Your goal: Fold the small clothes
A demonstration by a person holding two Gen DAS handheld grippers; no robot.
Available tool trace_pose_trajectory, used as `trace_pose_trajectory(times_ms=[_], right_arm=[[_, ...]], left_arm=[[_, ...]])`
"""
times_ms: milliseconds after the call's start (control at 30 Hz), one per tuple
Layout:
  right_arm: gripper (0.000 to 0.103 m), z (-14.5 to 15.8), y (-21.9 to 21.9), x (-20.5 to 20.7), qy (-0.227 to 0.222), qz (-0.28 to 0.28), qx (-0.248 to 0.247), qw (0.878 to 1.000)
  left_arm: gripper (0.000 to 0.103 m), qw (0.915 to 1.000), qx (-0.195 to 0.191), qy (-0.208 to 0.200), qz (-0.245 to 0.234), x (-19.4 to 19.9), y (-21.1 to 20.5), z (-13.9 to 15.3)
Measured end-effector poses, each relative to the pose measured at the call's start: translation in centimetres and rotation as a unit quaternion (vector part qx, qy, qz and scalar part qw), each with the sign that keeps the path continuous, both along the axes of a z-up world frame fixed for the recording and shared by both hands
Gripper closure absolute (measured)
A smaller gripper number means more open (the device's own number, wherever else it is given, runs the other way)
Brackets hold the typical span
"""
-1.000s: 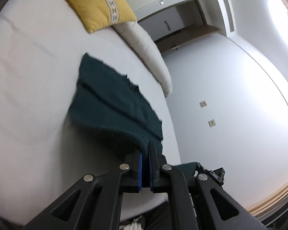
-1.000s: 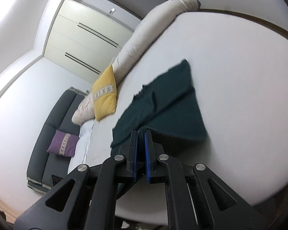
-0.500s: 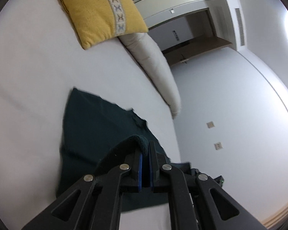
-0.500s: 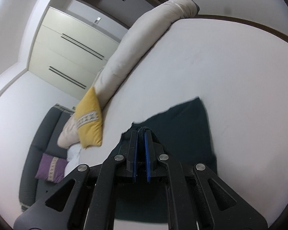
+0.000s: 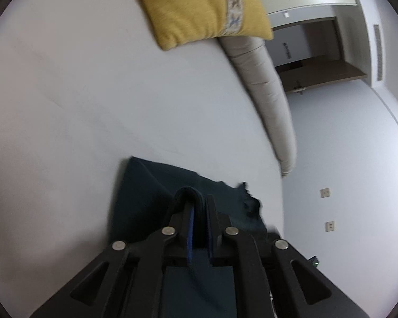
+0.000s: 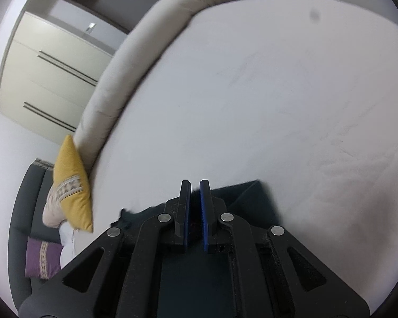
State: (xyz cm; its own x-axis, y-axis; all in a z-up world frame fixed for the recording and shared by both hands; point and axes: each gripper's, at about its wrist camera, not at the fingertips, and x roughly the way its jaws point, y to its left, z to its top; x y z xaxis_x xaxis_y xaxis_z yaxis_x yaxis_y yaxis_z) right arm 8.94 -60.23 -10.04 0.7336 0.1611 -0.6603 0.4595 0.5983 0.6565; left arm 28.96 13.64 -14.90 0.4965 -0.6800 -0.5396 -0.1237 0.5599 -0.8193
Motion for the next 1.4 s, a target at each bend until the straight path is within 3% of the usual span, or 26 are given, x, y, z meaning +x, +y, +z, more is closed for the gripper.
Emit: trace_pose_trajectory(times_ms=[33,133,200,367,500,600,667,733,833,900,967,1033,1133,1167,1333,1400], right_arm=[[0.093,-0.5,-0.1,0.6,0.010,-0.005,-0.010,1.000],[0.089,-1.4,-0.2,1.3,0.014,-0.005,-0.012,1.000],[0.086,-1.5,0.1,0.6,0.016,-0.007,-0.025,1.000],[0.085,0.5,2.7,-0.6,0.009,0.018,-0.081,0.996],[0.085,2.3,7.0,-1.4,0.005,0.078,-0.131,0.988],[0.082,2.0,10.1,-0.5,0.034,0.108,-0.194,0.975],[0.062,0.5,11.0,1.0,0.069,0.119,-0.207,0.969],[0.062,-1.2,12.0,1.1,0.071,0.142,-0.215,0.964],[0.062,-0.8,13.0,0.5,0.057,0.138,-0.243,0.959],[0.061,0.1,12.8,-0.1,0.064,0.101,-0.261,0.958],[0.060,1.2,12.2,-1.3,0.037,0.087,-0.244,0.965],[0.060,2.0,13.1,-1.3,0.006,0.097,-0.224,0.970],[0.060,2.4,15.4,-0.1,-0.001,0.129,-0.242,0.962],[0.060,2.2,16.0,0.6,0.001,0.132,-0.249,0.960],[0.061,-0.4,14.2,1.7,0.029,0.112,-0.238,0.965],[0.068,-2.1,12.0,1.9,0.076,0.100,-0.237,0.963]], left_arm=[[0.065,1.0000,0.000,0.003,0.002,0.2,0.0,-0.4],[0.041,1.0000,-0.005,-0.004,0.006,0.0,0.0,-0.1],[0.035,0.9999,0.007,-0.015,0.005,-0.4,-0.1,0.8],[0.032,0.9983,0.024,-0.052,0.005,-2.1,0.4,3.7],[0.032,0.9962,0.054,-0.067,0.015,-3.0,0.8,4.2],[0.032,0.9922,0.105,-0.067,0.007,-4.1,0.1,3.6],[0.032,0.9880,0.140,-0.064,-0.011,-4.7,-0.9,2.9],[0.037,0.9823,0.177,-0.054,-0.028,-5.4,-1.8,2.0],[0.038,0.9762,0.204,-0.066,-0.031,-6.5,-2.0,1.8],[0.039,0.9707,0.229,-0.070,-0.023,-6.9,-2.0,2.2],[0.039,0.9627,0.251,-0.102,-0.014,-7.8,-2.5,3.7],[0.039,0.9503,0.281,-0.134,-0.018,-8.3,-3.8,5.1],[0.039,0.9222,0.344,-0.171,-0.042,-7.9,-7.0,6.2],[0.039,0.9177,0.356,-0.170,-0.049,-7.4,-7.7,5.9],[0.039,0.9037,0.396,-0.144,-0.076,-5.1,-9.4,2.7],[0.037,0.9079,0.392,-0.126,-0.078,-4.6,-8.8,1.1]])
